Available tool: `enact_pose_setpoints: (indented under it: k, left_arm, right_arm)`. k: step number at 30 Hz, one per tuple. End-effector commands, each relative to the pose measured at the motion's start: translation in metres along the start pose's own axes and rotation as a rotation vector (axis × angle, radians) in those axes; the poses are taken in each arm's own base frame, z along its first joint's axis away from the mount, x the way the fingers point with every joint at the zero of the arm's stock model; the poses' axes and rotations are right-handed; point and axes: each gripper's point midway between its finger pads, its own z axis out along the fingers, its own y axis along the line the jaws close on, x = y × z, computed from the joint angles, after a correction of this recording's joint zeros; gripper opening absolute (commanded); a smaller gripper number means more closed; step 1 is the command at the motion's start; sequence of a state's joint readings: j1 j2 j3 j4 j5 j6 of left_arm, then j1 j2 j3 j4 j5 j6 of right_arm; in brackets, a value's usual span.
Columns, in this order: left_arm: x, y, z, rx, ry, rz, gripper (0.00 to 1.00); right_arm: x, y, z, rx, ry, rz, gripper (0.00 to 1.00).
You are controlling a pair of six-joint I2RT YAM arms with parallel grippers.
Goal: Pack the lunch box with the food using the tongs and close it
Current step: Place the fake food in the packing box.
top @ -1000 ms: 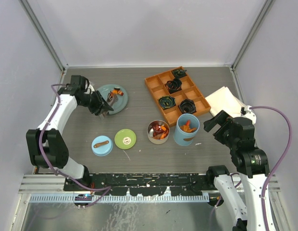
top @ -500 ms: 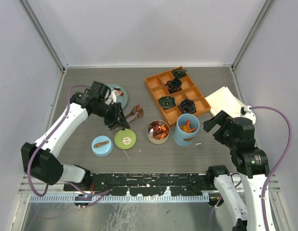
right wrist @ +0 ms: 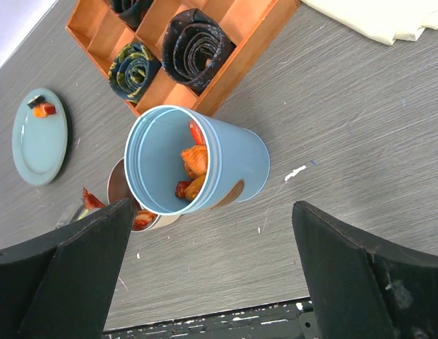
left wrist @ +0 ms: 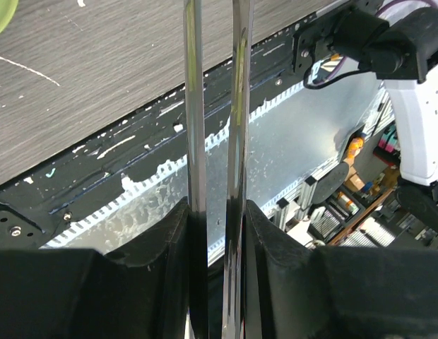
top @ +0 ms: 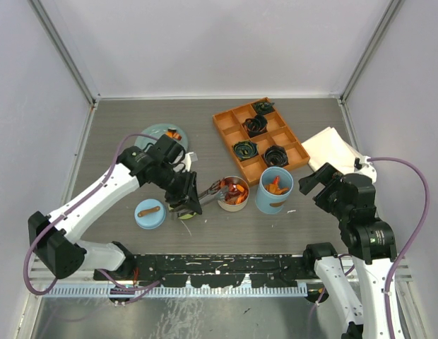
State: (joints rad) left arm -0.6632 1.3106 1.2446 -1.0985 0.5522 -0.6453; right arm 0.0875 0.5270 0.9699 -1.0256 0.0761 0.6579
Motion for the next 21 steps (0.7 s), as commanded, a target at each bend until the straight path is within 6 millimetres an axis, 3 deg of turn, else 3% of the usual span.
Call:
enact_pose_setpoints:
  k: [1,21]
  left_arm:
    - [0.0058,-0.0017,0.0052,-0.023,0.023,0.008,0.28]
    - [-0.0030,-0.0084,0.0063,-0.028,0.013,0.032,0.39]
  right_arm:
    - [-0.0111,0.0072,-0.0060,-0.034,-0.052,0.014,1.00]
    - [-0.0105,0.0030,-0.0050,-0.017,-0.054,0.007,1.00]
